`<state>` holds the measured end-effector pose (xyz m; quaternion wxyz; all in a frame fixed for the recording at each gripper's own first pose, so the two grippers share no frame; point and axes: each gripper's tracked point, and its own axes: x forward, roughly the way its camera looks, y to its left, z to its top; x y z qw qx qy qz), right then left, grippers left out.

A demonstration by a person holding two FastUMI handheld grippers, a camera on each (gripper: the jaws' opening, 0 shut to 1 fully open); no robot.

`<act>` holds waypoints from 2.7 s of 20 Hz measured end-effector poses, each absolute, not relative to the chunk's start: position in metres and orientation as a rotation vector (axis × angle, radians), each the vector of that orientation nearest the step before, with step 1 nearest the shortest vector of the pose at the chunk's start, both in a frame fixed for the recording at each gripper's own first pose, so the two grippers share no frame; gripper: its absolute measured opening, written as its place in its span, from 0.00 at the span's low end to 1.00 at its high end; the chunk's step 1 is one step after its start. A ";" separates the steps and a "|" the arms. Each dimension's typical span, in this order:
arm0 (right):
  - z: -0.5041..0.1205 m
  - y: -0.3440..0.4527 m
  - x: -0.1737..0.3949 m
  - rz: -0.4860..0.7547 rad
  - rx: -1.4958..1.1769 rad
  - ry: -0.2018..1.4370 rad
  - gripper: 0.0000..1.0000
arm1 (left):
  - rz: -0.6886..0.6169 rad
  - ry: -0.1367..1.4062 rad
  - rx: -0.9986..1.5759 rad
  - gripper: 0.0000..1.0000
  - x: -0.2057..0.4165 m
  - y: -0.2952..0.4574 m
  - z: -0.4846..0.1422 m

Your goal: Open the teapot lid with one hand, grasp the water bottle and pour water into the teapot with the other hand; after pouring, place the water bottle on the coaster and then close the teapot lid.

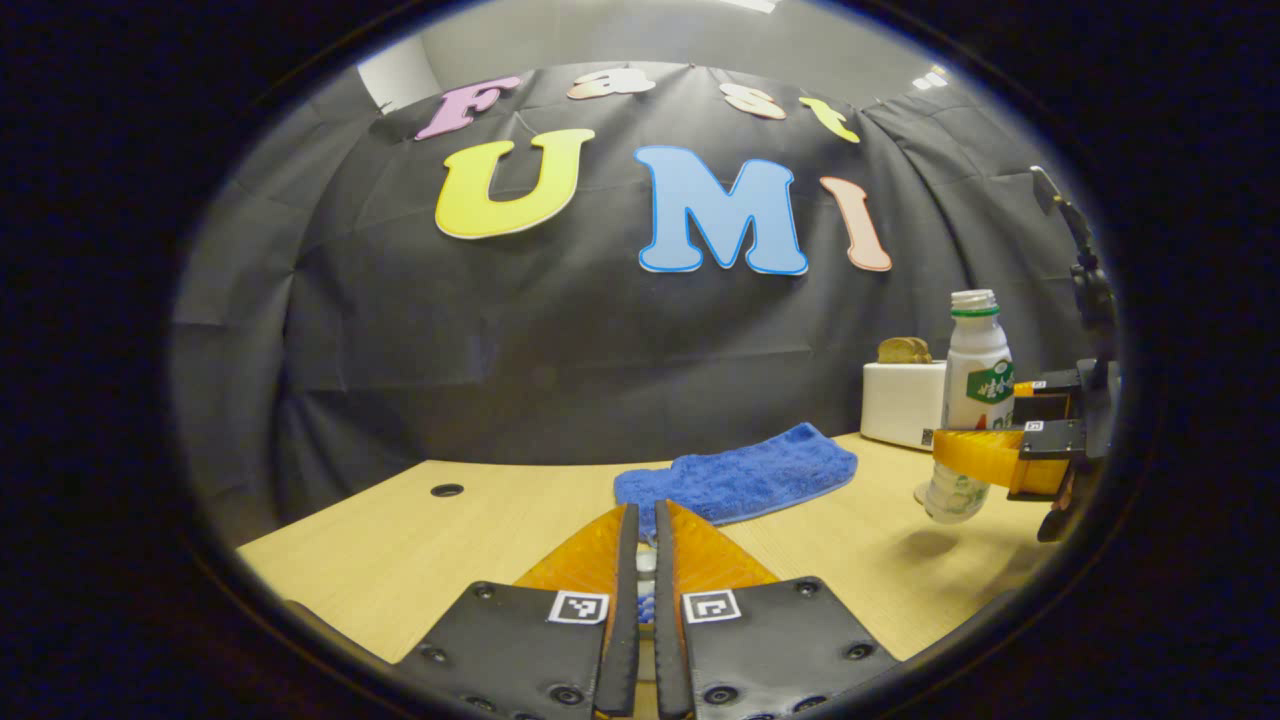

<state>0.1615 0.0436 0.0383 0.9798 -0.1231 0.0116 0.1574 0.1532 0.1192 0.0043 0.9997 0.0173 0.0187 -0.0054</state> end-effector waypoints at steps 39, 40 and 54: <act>0.015 -0.066 0.240 0.144 -0.049 0.117 0.73 | -0.133 -0.209 0.065 0.87 0.088 0.053 0.064; 0.012 -0.066 0.242 0.144 -0.047 0.116 0.73 | -0.132 -0.205 0.066 0.87 0.087 0.052 0.062; -0.011 -0.073 0.249 0.086 -0.042 0.165 0.84 | -0.122 -0.190 0.078 0.87 0.091 0.053 0.057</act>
